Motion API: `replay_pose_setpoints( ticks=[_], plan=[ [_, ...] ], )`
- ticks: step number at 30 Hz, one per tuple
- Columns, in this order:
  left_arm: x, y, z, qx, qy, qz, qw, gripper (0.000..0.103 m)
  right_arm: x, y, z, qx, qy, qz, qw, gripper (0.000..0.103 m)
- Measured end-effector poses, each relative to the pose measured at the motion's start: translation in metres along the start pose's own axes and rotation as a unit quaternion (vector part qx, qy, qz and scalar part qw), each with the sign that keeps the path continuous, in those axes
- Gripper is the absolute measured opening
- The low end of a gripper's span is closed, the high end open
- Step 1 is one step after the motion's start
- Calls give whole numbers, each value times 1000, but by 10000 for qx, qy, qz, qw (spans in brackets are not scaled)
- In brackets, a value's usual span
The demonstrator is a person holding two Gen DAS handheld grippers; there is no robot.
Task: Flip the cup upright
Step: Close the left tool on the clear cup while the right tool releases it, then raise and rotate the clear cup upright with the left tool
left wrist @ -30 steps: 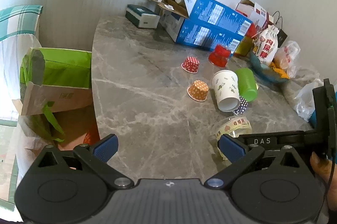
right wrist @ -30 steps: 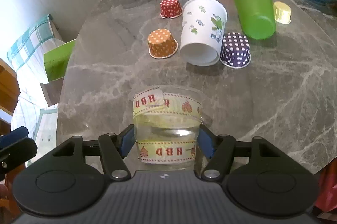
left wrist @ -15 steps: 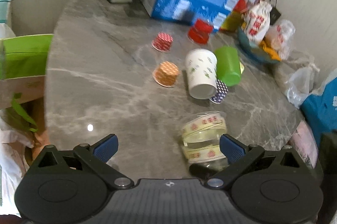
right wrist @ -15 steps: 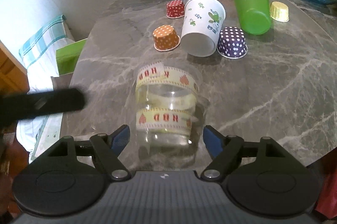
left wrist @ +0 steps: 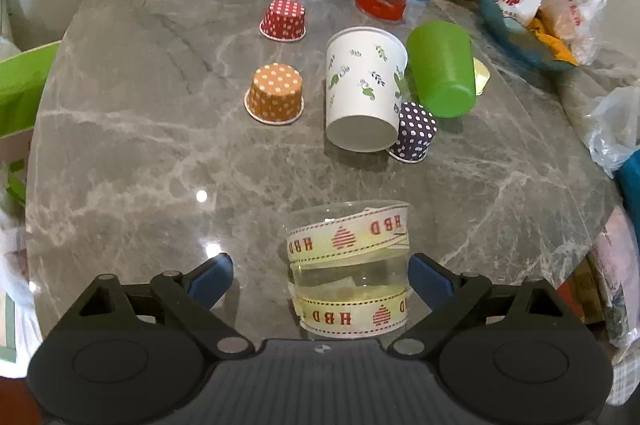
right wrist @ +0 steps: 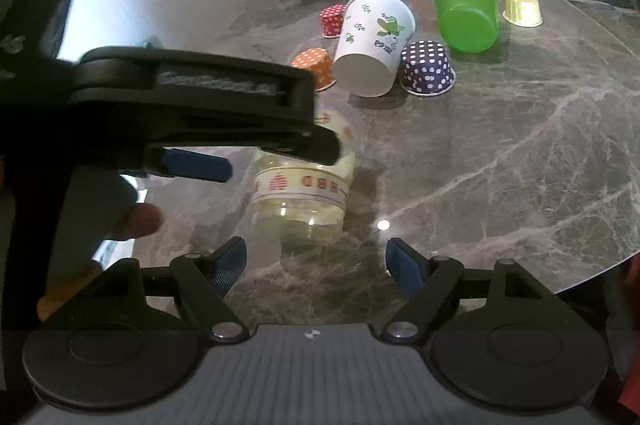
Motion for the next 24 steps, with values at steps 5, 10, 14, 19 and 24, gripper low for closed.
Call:
replay_pose_setpoints(
  ticks=[5, 10, 14, 19, 24],
  plan=[
    [-1, 13, 6, 233, -37, 87, 9997, 88, -4, 8, -5, 135, 88, 11, 9999, 78],
    [0, 25, 8, 443, 5, 352, 9984, 80, -10, 19, -14, 179, 162, 53, 9997, 82],
    [1, 30, 18, 627, -250, 549, 9962, 66, -16, 29, -21, 151, 180, 130, 9996, 82],
    [3, 38, 12, 721, -212, 863, 9934, 64, -24, 43, -34, 159, 324, 314, 9989, 82],
    [5, 47, -10, 308, 57, 1307, 9909, 64, -25, 52, -41, 189, 425, 475, 9978, 82]
  ],
)
Point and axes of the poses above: each gripper's, at about its wrist camera, not at the fingertips, and z roughly the way its jaws point, y to its right, x to its top, the point moved 1 cm from there along z, roughly the way its jaws point, and after that the axes turned 8 degrees about -z, right-handed, at the moved point
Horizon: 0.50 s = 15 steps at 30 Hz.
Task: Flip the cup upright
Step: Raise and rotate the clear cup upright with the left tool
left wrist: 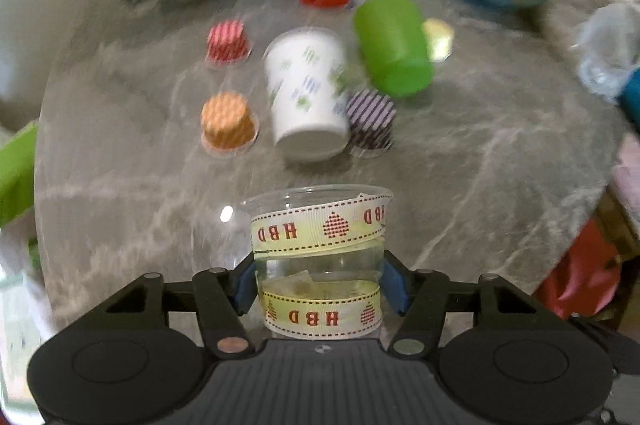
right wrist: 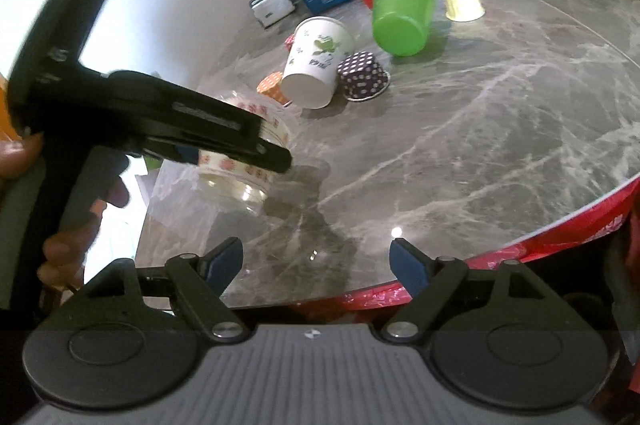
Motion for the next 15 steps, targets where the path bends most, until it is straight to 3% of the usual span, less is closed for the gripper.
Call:
replay_pose_setpoints(
  ticks=[3, 6, 9, 12, 15],
  plan=[
    [-4, -4, -15, -349, 609, 92, 9975, 64, 0, 4, -5, 21, 107, 89, 9999, 82],
    [-22, -11, -30, -549, 1497, 144, 9871, 64, -3, 11, -11, 22, 210, 179, 9996, 82],
    [-48, -16, -37, -932, 2295, 23, 9688, 64, -7, 20, -15, -25, 332, 293, 9990, 82],
    [-71, -21, -33, -1124, 2744, -252, 9547, 63, -11, 27, -21, -54, 608, 363, 9975, 82],
    [-99, -24, -30, -1022, 3656, -357, 9245, 63, -15, 21, -29, -166, 1207, 11, 9925, 83]
  ],
)
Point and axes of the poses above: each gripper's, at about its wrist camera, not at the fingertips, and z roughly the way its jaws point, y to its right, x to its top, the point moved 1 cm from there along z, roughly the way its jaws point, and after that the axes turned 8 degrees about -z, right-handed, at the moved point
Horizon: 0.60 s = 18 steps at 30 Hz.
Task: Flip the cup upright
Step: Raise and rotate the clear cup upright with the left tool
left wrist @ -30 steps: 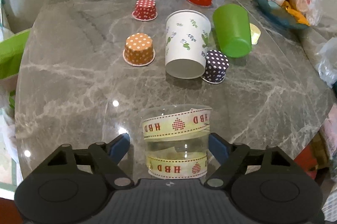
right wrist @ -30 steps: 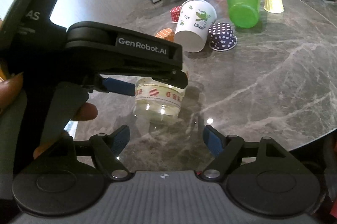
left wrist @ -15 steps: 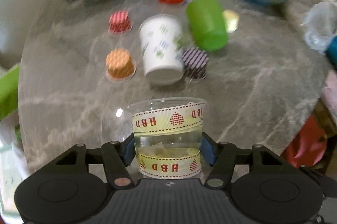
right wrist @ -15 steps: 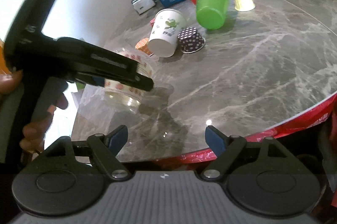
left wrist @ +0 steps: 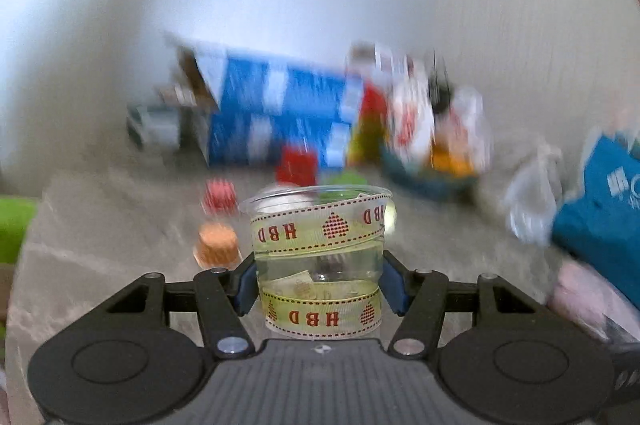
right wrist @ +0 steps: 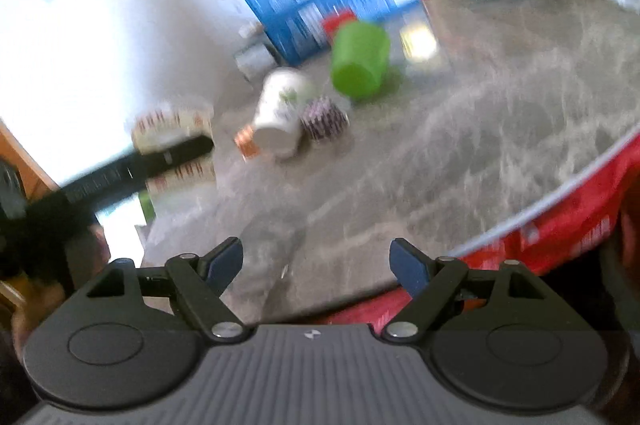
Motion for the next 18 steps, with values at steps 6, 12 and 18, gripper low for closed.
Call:
replay_pose_setpoints(
  ticks=[6, 12, 18],
  plan=[
    [-28, 1, -12, 282, 842, 510, 9947, 63, -1, -5, 4, -267, 608, -491, 9966, 86],
    [-52, -2, -6, 179, 676, 638, 9955, 63, -16, -3, 5, -507, 925, -529, 9930, 99],
    [-62, 14, 2, 131, 944, 875, 9916, 62, -32, 8, -8, -546, 1013, -266, 9930, 99]
  ],
)
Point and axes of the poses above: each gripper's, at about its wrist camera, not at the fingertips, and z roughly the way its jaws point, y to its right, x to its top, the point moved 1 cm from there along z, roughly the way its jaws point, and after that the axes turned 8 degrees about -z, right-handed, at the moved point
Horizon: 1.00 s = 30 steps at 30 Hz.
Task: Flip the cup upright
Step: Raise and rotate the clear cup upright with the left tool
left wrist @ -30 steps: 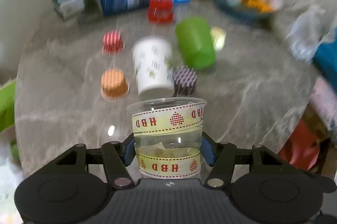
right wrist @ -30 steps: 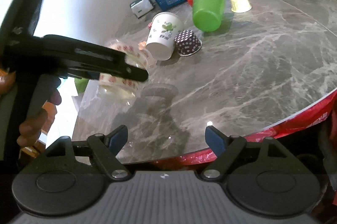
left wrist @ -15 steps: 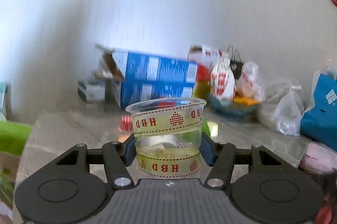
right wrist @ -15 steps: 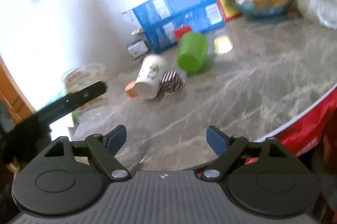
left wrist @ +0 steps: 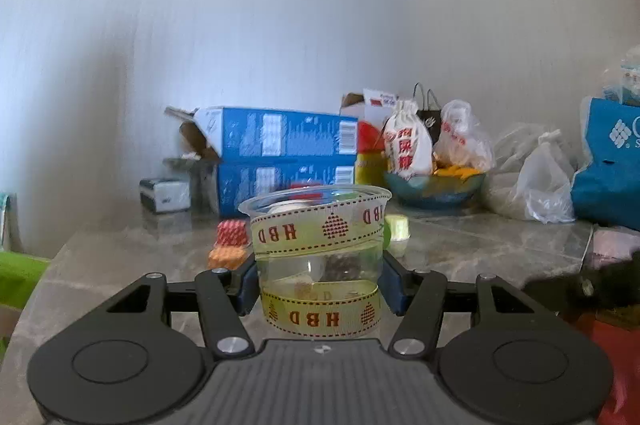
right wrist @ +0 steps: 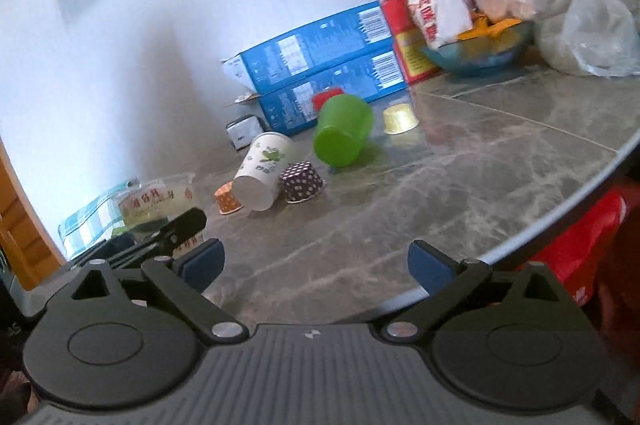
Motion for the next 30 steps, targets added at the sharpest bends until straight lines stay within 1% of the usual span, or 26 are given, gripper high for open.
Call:
replay_pose_setpoints(
  ticks=[2, 4, 6, 8, 11, 13, 16, 20, 25, 30],
  plan=[
    [-1, 4, 5, 55, -1, 45, 10000, 62, -4, 1, -5, -14, 67, -46, 10000, 99],
    [-5, 7, 10, 213, -45, 84, 9997, 62, -9, 2, -9, -35, 141, -49, 9999, 99],
    [-6, 9, 8, 181, -3, 57, 9998, 62, -14, 4, -11, -36, 158, 4, 9999, 99],
    [-8, 11, 7, 213, 1, 136, 9997, 62, -20, 6, -13, 28, 122, 9, 9999, 99],
    [-15, 9, 11, 253, -147, 88, 9995, 62, -26, 9, -11, -7, 68, 55, 10000, 99],
    [-18, 7, 12, 352, -188, 65, 9992, 62, -28, 11, -13, 12, 99, 104, 9999, 99],
    [-20, 3, 9, 335, -37, -43, 9994, 62, -31, 9, -15, 47, 129, 61, 9999, 99],
    [-22, 7, 6, 342, 73, 100, 9993, 62, -35, 7, -15, 86, 96, 58, 9999, 99],
    [-21, 7, 6, 397, -17, 129, 9991, 64, -36, 6, -18, 90, 101, 40, 9999, 99],
    [-21, 5, 6, 362, -94, 99, 9993, 65, -34, 1, -21, 133, 140, -32, 9998, 99]
  ],
)
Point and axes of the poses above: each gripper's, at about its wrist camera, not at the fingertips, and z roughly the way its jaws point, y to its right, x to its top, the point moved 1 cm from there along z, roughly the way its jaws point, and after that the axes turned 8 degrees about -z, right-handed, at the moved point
